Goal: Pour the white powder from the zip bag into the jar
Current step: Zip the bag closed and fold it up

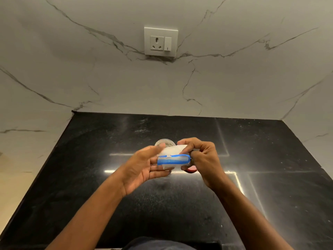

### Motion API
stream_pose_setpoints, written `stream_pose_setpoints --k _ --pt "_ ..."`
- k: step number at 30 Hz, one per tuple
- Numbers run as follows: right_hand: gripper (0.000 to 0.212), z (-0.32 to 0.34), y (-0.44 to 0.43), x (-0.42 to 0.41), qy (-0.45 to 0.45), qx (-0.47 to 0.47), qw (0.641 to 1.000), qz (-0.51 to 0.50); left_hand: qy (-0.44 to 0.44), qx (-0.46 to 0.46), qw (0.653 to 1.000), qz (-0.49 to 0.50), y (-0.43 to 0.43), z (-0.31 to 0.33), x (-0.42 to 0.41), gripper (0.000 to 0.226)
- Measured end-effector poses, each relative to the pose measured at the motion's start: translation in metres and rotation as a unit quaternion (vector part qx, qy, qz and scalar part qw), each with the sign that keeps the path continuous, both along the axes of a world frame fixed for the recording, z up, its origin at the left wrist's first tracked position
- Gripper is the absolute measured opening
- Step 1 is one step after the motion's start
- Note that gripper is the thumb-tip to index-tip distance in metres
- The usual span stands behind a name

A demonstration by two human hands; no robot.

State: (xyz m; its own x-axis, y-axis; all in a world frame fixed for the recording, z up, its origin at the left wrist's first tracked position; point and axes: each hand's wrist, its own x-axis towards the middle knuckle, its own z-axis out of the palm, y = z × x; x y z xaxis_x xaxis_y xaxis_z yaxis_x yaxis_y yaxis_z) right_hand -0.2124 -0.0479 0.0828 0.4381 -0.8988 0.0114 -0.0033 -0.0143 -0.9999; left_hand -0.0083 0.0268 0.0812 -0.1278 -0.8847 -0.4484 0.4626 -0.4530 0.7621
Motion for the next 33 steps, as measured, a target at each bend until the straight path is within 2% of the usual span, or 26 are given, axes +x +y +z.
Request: stream_pose_setpoints --k 2,4,7,9,10,13,17,20,26,30,33 --pt "0.051 0.003 0.001 0.004 0.025 -0.028 0.999 0.005 -0.034 0.0 0.999 0.028 0.003 0.001 -0.005 0.061" --pt "0.047 0.002 0.002 0.006 0.01 -0.003 1.0 0.007 -0.042 -0.017 0.996 0.073 0.007 0.0 -0.004 0.059" --pt "0.033 -0.002 0.004 0.007 -0.057 0.125 0.99 0.039 -0.119 -0.057 0.984 0.12 0.016 0.002 0.0 0.044" --pt "0.039 -0.005 0.008 0.008 -0.07 0.201 0.973 0.089 -0.206 -0.085 0.966 0.128 0.024 0.002 0.003 0.032" --pt "0.043 -0.007 0.01 0.01 -0.049 0.219 0.967 0.118 -0.23 -0.091 0.959 0.135 0.03 0.001 0.006 0.029" --pt "0.046 -0.007 0.021 0.027 0.017 0.214 0.964 0.155 -0.256 -0.099 0.946 0.172 0.052 -0.003 0.019 0.028" --pt "0.02 -0.011 0.051 0.067 0.007 0.217 0.966 0.14 -0.23 -0.082 0.939 0.24 0.09 -0.018 0.045 0.034" --pt "0.012 -0.022 0.081 0.106 0.007 0.201 0.97 0.135 -0.245 -0.076 0.921 0.294 0.123 -0.032 0.068 0.03" --pt "0.011 -0.056 0.158 0.203 0.006 0.201 0.972 0.121 -0.368 -0.072 0.861 0.344 0.211 -0.065 0.156 0.023" --pt "0.021 -0.072 0.221 0.285 0.003 0.225 0.969 0.101 -0.389 -0.024 0.837 0.385 0.289 -0.097 0.247 0.008" --pt "0.016 -0.082 0.268 0.353 0.037 0.257 0.963 0.07 -0.395 0.034 0.823 0.406 0.341 -0.121 0.309 0.009"
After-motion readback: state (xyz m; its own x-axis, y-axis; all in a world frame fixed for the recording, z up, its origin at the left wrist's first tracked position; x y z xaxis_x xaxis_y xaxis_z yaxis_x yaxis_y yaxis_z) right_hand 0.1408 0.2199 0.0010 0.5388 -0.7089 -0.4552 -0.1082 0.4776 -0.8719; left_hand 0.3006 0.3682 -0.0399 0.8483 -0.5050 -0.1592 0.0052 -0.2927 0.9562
